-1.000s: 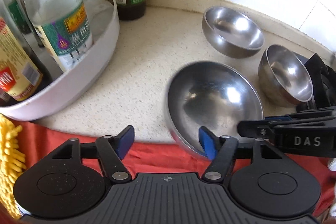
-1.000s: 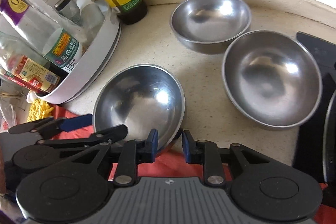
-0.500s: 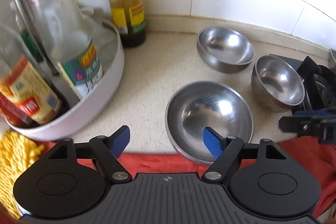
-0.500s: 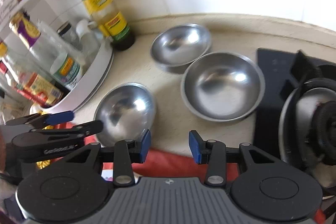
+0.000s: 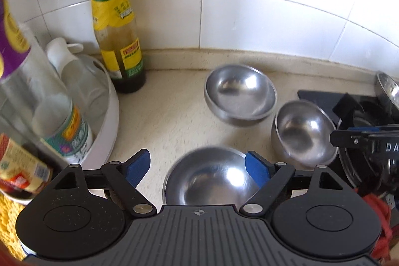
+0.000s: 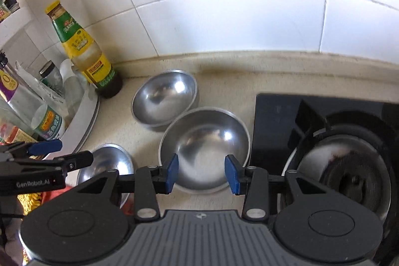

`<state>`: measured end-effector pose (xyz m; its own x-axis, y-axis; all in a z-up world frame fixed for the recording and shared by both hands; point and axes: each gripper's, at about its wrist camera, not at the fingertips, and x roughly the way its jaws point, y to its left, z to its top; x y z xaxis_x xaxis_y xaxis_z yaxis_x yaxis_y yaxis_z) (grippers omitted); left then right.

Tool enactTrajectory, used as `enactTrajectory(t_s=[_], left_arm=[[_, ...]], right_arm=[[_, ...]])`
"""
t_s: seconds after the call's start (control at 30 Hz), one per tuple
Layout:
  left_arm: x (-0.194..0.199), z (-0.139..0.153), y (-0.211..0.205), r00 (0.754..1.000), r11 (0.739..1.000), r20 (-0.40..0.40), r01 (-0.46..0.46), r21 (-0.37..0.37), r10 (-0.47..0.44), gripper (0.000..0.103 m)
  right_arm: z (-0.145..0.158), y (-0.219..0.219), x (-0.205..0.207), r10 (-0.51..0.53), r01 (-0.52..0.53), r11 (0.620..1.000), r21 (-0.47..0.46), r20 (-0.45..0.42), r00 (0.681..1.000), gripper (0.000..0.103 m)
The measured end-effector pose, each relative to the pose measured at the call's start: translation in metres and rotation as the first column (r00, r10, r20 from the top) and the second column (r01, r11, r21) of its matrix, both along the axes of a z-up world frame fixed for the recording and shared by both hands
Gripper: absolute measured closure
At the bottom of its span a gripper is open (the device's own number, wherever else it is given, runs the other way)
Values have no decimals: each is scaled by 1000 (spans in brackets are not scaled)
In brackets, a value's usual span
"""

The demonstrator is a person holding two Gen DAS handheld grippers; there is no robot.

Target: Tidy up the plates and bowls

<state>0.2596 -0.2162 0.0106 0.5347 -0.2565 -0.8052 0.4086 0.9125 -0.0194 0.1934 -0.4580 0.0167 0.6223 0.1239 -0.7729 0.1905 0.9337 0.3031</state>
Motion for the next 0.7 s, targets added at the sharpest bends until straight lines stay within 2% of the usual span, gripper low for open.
enactTrajectory(t_s=[0.3, 0.43, 0.63, 0.7], left_arm=[[38, -3, -30, 1000, 999, -2, 18, 28, -18, 15], [63, -12, -36, 1000, 999, -10, -17, 45, 17, 15], [86, -28, -50, 1000, 996, -14, -15, 87, 16, 15], [92, -33, -53, 1000, 995, -22, -11, 97, 13, 15]], right_arm=[[-11, -14, 63, 26, -26, 1000, -9, -4, 1000, 64], [-16, -6, 91, 64, -64, 996, -69, -8, 998, 64], [-21, 8, 115, 89, -86, 983, -163, 14, 996, 64], [-21, 16, 120, 97, -89, 968, -233, 24, 995, 64]])
